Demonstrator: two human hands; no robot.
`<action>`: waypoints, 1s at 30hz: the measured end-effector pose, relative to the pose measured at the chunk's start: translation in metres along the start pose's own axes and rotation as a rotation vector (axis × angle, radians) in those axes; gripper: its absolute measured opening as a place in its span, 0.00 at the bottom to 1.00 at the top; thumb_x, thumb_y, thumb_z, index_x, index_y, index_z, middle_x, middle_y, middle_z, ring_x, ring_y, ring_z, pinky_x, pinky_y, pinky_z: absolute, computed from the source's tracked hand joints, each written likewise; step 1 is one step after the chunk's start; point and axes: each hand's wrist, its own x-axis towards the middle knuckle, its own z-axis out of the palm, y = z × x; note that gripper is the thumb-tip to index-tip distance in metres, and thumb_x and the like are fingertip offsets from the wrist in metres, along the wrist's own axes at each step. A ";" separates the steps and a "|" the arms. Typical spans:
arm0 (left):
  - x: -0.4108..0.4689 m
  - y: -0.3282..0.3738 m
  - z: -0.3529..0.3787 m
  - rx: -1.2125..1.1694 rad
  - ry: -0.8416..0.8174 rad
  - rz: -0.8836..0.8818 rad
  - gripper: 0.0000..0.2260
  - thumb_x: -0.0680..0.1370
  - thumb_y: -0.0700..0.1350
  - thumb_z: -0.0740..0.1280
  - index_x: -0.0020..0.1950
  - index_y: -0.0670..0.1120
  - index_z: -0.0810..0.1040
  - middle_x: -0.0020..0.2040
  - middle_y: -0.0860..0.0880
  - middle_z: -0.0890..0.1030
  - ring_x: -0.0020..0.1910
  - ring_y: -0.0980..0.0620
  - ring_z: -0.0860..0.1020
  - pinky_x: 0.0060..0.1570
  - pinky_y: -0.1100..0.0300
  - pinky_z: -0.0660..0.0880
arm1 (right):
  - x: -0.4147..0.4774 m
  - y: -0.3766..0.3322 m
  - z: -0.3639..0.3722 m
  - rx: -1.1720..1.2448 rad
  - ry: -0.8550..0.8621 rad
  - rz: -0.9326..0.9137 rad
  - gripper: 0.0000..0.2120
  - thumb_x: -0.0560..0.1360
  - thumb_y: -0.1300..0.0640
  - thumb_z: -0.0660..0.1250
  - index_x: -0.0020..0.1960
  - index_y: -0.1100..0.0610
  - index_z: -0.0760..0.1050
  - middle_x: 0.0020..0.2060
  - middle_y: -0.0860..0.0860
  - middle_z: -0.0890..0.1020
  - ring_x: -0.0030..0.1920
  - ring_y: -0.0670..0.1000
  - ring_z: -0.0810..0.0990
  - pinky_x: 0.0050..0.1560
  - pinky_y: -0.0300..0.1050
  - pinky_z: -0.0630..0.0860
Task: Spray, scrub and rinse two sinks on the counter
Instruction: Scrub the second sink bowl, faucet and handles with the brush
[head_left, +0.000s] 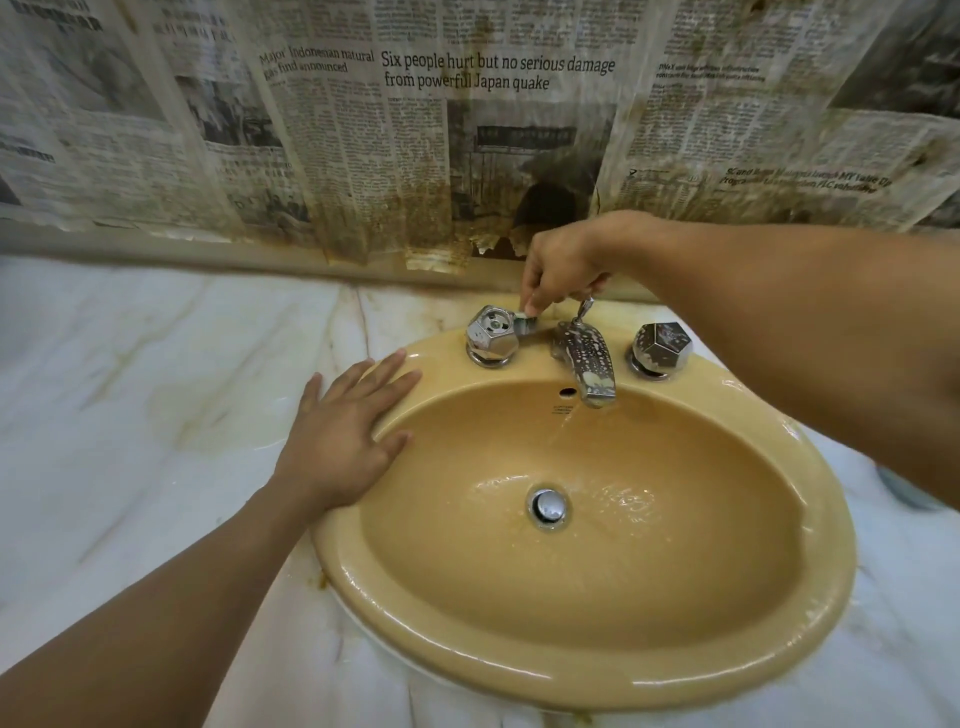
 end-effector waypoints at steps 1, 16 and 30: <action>0.000 0.000 0.000 -0.008 0.000 0.000 0.32 0.77 0.65 0.57 0.81 0.68 0.55 0.80 0.72 0.45 0.82 0.57 0.50 0.79 0.39 0.47 | -0.001 0.002 -0.003 -0.014 -0.011 0.001 0.07 0.79 0.54 0.72 0.55 0.53 0.84 0.28 0.49 0.77 0.23 0.47 0.69 0.24 0.40 0.66; 0.003 0.000 0.002 -0.020 0.023 -0.009 0.31 0.80 0.62 0.65 0.80 0.69 0.55 0.79 0.73 0.47 0.82 0.60 0.50 0.80 0.42 0.45 | 0.038 -0.040 -0.012 -0.180 -0.010 -0.270 0.10 0.77 0.52 0.73 0.56 0.41 0.84 0.50 0.46 0.86 0.48 0.53 0.83 0.48 0.50 0.82; 0.000 0.000 0.000 -0.041 0.046 -0.011 0.30 0.80 0.62 0.65 0.80 0.69 0.57 0.80 0.71 0.48 0.82 0.60 0.48 0.79 0.39 0.44 | 0.033 -0.098 0.005 -0.378 0.032 -0.261 0.02 0.76 0.52 0.74 0.45 0.46 0.83 0.47 0.44 0.84 0.49 0.50 0.82 0.54 0.52 0.83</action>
